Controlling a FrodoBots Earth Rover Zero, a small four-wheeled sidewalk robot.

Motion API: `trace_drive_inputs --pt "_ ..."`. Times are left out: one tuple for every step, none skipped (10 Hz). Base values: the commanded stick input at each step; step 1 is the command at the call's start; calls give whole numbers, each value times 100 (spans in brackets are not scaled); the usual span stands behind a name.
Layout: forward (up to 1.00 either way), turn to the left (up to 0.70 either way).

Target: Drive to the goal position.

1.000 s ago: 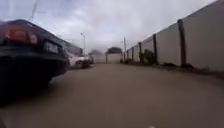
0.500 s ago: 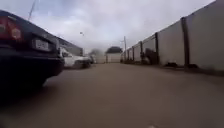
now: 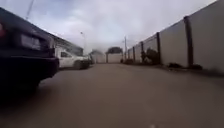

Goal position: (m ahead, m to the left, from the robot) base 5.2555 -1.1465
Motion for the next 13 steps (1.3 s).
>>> trace_drive_inputs --pt "50 0" --pt "50 0" --pt "50 0" --pt "50 0" --pt "50 0" --pt "50 0" --pt "50 0" --pt "50 0" --pt "50 0" --pt "50 0" --pt "50 0" --pt "50 0" --pt "50 0"
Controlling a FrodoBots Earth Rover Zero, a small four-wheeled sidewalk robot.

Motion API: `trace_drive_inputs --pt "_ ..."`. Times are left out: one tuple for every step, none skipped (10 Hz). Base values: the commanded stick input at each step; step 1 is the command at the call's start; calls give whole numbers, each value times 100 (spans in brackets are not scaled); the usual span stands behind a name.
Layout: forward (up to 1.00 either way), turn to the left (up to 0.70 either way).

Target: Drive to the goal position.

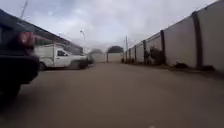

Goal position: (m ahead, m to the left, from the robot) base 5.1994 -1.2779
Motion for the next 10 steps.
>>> trace_drive_inputs --pt "50 0" --pt "50 0" --pt "50 0" --pt "50 0" --pt "50 0" --pt "50 0" --pt "50 0" --pt "50 0" --pt "50 0" --pt "50 0"
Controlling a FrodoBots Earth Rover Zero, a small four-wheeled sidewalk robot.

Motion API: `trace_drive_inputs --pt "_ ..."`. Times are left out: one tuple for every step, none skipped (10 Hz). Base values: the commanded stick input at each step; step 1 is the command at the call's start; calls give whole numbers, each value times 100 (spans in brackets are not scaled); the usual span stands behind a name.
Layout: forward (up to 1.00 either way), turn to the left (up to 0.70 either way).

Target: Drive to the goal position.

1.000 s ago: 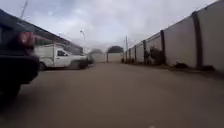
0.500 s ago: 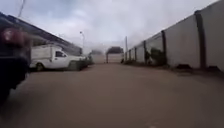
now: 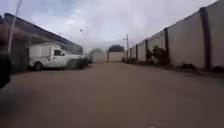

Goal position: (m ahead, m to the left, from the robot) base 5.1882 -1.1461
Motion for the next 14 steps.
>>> trace_drive_inputs --pt "50 0" --pt "50 0" --pt "50 0" --pt "50 0" --pt "50 0" --pt "50 0" --pt "50 0" --pt "50 0" --pt "50 0" --pt "50 0" --pt "50 0" --pt "50 0" --pt "50 0" --pt "50 0"
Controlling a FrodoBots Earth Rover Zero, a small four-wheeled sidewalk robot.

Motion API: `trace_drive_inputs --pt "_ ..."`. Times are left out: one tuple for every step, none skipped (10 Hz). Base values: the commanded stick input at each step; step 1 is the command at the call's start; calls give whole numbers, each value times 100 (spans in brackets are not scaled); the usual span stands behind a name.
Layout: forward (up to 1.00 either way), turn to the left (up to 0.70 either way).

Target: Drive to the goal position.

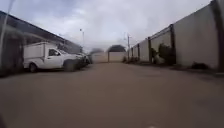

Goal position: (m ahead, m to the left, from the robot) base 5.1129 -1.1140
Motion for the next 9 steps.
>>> trace_drive_inputs --pt "50 0" --pt "50 0" --pt "50 0" --pt "50 0" --pt "50 0" --pt "50 0" --pt "50 0" --pt "50 0" --pt "50 2"
